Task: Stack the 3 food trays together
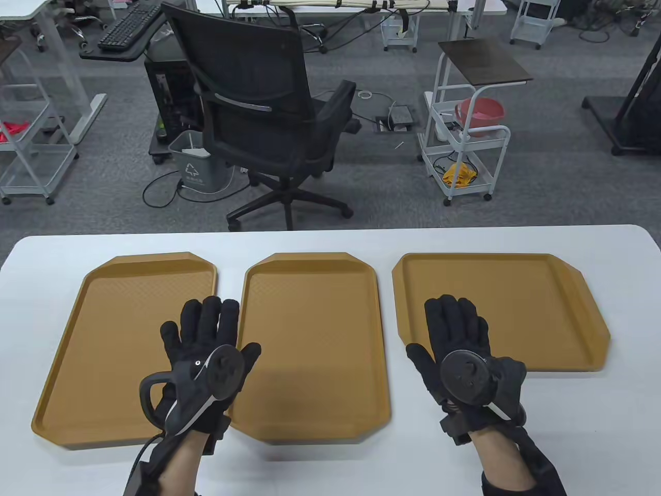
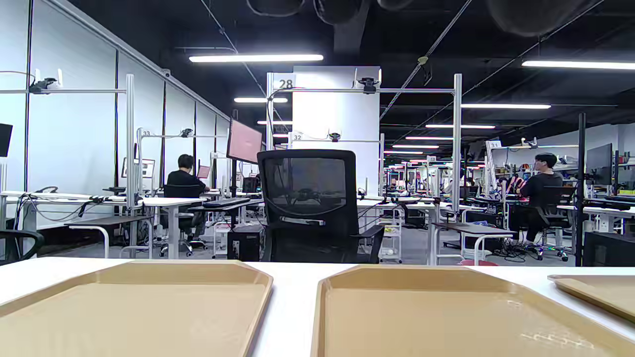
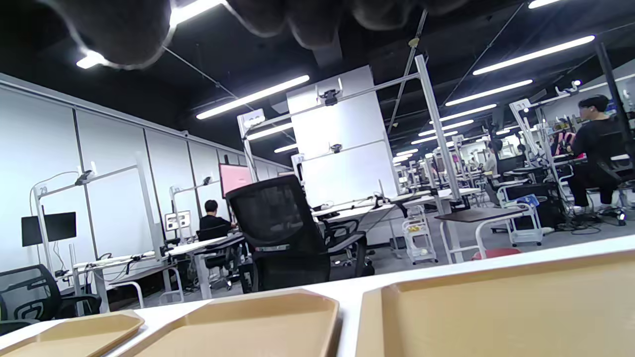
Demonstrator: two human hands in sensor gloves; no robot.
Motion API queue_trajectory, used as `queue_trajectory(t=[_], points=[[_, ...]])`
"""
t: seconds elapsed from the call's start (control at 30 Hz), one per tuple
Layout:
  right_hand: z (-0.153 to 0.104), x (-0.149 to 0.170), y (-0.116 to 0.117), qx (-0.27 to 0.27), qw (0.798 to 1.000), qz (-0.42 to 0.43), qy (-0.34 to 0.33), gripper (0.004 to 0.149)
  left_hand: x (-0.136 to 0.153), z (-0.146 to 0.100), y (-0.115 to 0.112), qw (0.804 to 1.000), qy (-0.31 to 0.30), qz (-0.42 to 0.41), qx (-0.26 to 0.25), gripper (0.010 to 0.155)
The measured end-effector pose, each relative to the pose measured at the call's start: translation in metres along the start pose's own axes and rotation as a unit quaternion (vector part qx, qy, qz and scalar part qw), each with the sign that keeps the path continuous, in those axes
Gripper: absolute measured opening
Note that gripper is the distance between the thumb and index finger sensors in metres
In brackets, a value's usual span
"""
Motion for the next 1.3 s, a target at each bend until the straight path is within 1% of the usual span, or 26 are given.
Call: queue_trajectory(t=[0.3,0.47,0.67,0.7,0.73,0.8,0.83,0.97,1.0,1.1,1.3], points=[[0.0,-0.002,0.003,-0.01,1.0,0.002,-0.002,0.076,0.002,0.001,0.0,1.0,0.002,-0.002,0.001,0.081],[0.002,0.002,0.015,-0.033,0.999,0.009,0.013,0.076,0.003,0.001,-0.001,1.0,0.005,-0.004,0.005,0.081],[0.005,0.009,0.053,-0.103,0.992,0.032,0.064,0.076,0.003,0.002,-0.003,1.0,0.009,-0.001,0.018,0.08],[0.006,0.009,0.064,-0.124,0.989,0.04,0.072,0.075,0.003,0.002,-0.004,1.0,0.01,-0.003,0.019,0.08],[0.006,0.008,0.069,-0.133,0.987,0.044,0.075,0.075,0.004,0.002,-0.004,1.0,0.01,-0.004,0.021,0.08],[0.006,0.003,0.09,-0.165,0.981,0.05,0.089,0.074,0.004,0.002,-0.006,0.999,0.012,-0.007,0.029,0.08],[0.007,0.002,0.096,-0.174,0.979,0.049,0.092,0.074,0.004,0.002,-0.006,0.999,0.012,-0.007,0.032,0.08],[0.01,-0.012,0.136,-0.223,0.968,0.004,0.114,0.073,0.003,0.002,-0.007,0.999,0.011,-0.006,0.04,0.079],[0.011,-0.013,0.14,-0.229,0.966,-0.004,0.118,0.072,0.003,0.002,-0.007,0.999,0.011,-0.007,0.042,0.08],[0.015,-0.023,0.164,-0.256,0.956,-0.05,0.136,0.071,0.002,0.002,-0.01,0.999,0.009,-0.01,0.05,0.079],[0.02,-0.04,0.19,-0.287,0.941,-0.102,0.151,0.069,0.001,0.002,-0.011,0.998,0.007,-0.008,0.055,0.079]])
Point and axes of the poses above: the tracker on the back of each hand, its own x axis roughly to the little-finger side, its own z axis roughly from the wrist to the fingertips, y = z × x, the point moved 5 cm from there along z, roughly from the wrist to the fingertips, and after that the axes turned 12 degrees about -z, right-handed, at the moved point
